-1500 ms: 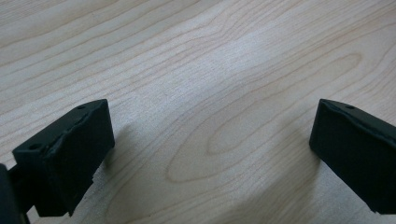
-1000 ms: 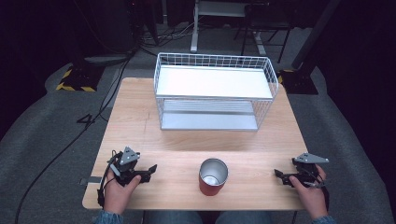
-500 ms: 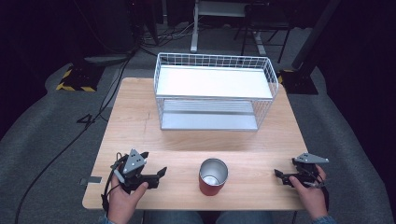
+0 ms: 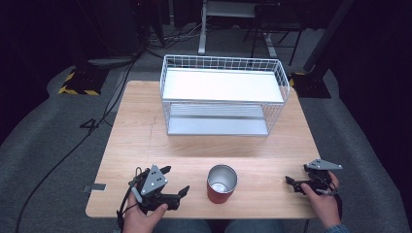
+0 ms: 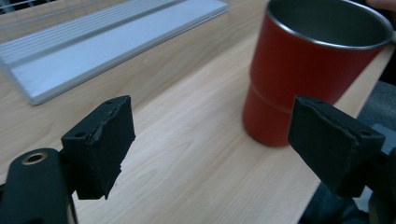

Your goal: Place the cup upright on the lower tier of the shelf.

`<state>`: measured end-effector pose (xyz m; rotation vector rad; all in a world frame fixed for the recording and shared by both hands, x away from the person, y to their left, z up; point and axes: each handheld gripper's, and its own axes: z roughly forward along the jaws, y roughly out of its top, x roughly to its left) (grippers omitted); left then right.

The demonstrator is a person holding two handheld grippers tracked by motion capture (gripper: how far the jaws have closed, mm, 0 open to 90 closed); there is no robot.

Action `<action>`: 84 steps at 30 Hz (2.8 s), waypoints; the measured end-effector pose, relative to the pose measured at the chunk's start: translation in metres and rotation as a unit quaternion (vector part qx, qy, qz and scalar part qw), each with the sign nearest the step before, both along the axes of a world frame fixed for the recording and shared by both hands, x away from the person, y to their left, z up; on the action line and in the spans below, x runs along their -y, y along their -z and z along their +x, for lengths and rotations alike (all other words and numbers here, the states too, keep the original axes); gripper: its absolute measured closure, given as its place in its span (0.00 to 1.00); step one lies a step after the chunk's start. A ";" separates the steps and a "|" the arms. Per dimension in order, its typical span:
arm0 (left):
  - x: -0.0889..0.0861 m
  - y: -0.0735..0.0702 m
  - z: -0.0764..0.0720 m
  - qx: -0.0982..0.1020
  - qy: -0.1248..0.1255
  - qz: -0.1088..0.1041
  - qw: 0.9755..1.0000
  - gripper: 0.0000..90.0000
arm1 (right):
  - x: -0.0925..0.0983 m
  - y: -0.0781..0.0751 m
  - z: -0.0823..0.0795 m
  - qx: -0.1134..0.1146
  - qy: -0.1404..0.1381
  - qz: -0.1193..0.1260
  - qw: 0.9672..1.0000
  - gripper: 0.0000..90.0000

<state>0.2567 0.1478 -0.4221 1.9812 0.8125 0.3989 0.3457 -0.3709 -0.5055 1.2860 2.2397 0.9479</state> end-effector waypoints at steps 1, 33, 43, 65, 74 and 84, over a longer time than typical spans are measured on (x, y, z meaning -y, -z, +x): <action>0.003 0.001 -0.001 0.001 0.006 0.000 1.000 0.17 | 0.000 0.000 0.000 0.000 0.000 0.000 1.000 0.04; 0.080 0.039 0.001 -0.022 0.048 -0.044 0.998 0.17 | 0.000 0.000 0.000 0.000 0.000 0.000 1.000 0.04; 0.100 0.054 0.004 -0.029 0.019 -0.021 0.999 0.11 | 0.000 0.000 0.000 0.000 0.000 0.000 1.000 0.04; 0.120 0.077 0.013 -0.012 -0.010 -0.030 0.999 0.14 | 0.000 0.000 0.000 0.000 0.000 0.000 1.000 0.04; 0.124 0.079 0.011 0.010 -0.026 -0.020 0.999 0.17 | 0.000 0.000 0.000 0.000 -0.003 0.000 1.000 0.04; 0.125 0.078 0.010 0.012 -0.027 -0.015 0.999 0.18 | 0.000 0.000 0.000 0.000 -0.003 0.000 1.000 0.04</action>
